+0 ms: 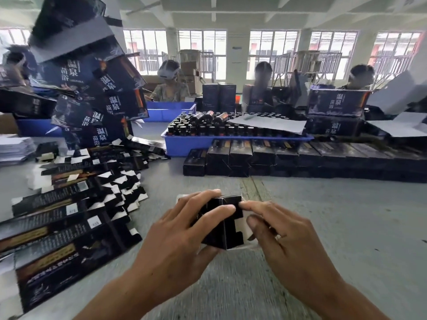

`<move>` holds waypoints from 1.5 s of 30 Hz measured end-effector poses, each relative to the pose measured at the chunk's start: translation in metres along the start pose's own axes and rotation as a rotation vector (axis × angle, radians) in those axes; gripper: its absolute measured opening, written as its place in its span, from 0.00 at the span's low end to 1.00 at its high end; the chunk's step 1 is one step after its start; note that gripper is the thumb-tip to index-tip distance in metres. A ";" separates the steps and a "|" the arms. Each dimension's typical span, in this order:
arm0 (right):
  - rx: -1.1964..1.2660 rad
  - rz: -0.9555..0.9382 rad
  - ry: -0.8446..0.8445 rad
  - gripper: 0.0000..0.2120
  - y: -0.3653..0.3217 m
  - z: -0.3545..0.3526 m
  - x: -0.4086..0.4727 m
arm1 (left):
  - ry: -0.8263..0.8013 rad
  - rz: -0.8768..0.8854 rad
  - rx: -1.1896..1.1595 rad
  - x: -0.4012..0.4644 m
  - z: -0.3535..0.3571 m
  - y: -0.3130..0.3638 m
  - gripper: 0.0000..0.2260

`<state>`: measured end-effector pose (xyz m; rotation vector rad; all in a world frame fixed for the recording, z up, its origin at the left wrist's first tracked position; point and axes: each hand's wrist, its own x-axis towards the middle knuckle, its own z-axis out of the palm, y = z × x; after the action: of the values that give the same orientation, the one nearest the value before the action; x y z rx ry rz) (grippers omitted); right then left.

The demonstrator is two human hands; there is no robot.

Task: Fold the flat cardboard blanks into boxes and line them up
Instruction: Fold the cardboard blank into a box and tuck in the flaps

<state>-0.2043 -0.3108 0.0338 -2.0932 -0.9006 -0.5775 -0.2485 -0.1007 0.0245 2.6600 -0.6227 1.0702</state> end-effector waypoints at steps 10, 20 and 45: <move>0.048 0.054 -0.305 0.38 0.001 -0.008 0.001 | -0.033 -0.051 0.007 -0.002 0.001 -0.008 0.28; 0.075 0.030 0.027 0.19 -0.007 -0.004 -0.003 | 0.013 -0.013 -0.234 -0.002 0.006 0.000 0.25; 0.241 0.110 0.049 0.09 -0.014 0.003 -0.004 | 0.076 -0.150 -0.166 0.000 -0.002 0.017 0.34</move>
<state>-0.2169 -0.3035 0.0356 -1.8897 -0.7812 -0.4384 -0.2572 -0.1156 0.0263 2.4677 -0.4671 1.0256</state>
